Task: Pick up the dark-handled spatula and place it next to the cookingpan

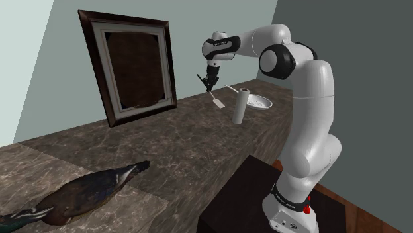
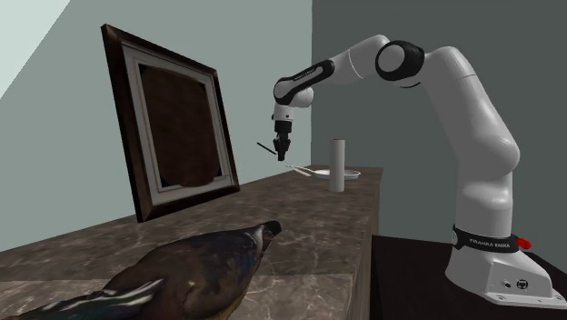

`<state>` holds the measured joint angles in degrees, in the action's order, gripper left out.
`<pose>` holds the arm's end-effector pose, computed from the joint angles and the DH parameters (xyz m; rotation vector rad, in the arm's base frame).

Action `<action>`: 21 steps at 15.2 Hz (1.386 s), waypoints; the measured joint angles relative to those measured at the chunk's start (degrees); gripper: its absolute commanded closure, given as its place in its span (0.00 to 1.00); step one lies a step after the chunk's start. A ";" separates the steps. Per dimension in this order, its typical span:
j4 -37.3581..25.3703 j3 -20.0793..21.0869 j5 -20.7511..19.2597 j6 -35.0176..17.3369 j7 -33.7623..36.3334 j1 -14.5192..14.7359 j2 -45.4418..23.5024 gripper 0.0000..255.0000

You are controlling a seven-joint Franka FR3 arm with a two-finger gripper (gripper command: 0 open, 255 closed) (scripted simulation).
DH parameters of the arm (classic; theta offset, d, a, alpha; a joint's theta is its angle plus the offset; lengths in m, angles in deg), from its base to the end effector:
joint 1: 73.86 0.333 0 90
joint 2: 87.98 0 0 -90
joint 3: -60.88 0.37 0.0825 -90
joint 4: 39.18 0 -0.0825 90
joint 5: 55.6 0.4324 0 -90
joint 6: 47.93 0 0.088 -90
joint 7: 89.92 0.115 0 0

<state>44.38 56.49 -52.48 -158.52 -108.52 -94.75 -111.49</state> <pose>0.6889 -0.3104 0.4827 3.1298 -0.1988 0.1036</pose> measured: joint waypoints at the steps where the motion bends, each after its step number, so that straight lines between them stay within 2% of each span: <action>1: 0.88 0.04 0.00 -0.87 0.07 0.09 0.00 1.00; 21: 8.97 0.26 0.57 -13.14 -0.62 -0.03 -4.19 1.00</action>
<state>53.35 56.75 -51.91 -171.66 -109.14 -94.77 -115.68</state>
